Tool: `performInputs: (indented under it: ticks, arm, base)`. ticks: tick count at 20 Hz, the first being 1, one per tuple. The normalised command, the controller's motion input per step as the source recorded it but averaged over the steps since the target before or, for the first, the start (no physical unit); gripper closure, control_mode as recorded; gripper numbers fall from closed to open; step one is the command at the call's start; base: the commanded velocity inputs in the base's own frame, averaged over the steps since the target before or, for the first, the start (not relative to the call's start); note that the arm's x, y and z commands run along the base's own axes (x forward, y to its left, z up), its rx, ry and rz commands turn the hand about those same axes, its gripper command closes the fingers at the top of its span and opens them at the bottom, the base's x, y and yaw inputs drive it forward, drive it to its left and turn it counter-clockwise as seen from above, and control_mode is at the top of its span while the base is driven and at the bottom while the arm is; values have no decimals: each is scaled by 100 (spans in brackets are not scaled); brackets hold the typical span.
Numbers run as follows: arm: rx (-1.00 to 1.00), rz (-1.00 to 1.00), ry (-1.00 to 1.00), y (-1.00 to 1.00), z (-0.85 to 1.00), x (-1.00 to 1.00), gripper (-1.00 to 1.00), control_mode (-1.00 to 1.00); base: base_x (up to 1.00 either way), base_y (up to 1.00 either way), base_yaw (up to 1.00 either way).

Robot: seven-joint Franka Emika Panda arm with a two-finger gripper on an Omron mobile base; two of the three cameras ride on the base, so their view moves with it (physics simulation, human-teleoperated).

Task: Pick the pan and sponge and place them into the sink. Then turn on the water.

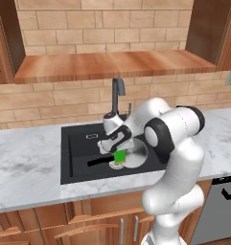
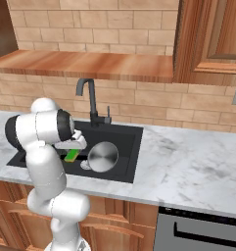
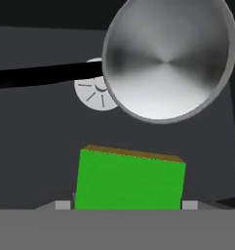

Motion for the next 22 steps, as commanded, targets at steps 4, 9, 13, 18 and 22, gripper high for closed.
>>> performInputs:
  ticks: [4,9,13,18,22]
  arm:
    - [0,0,1,-7,-46,58,100,-100]
    - [0,0,0,-11,-29,56,100,-100]
    - [0,0,0,-14,-22,54,100,-100]
    - [0,0,0,-19,-36,55,100,-100]
    - [0,0,0,-15,-48,46,100,-100]
  base:
    - [0,0,0]
    - [0,0,0]
    - [0,0,0]
    - [0,0,0]
    - [0,0,0]
